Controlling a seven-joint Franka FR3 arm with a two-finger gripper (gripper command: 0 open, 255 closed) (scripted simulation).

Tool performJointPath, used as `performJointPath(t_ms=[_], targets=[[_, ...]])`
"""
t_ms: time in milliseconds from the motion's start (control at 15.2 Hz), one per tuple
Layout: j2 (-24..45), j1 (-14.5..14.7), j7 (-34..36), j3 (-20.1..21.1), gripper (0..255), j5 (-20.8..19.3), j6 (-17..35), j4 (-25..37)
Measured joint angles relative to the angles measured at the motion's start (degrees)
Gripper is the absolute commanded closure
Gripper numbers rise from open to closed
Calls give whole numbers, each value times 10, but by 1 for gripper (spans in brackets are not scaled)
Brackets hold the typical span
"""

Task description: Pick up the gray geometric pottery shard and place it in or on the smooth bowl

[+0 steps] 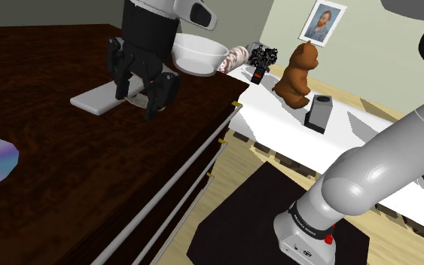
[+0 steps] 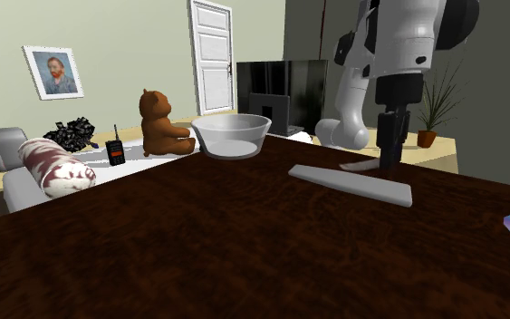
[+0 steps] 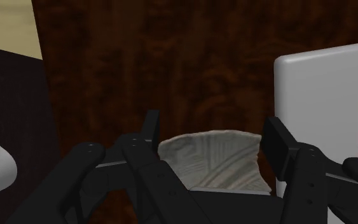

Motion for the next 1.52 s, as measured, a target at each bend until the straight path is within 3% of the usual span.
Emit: performJointPath(t_ms=[1518], targets=[[69, -3, 49, 17, 255, -53, -179, 235]])
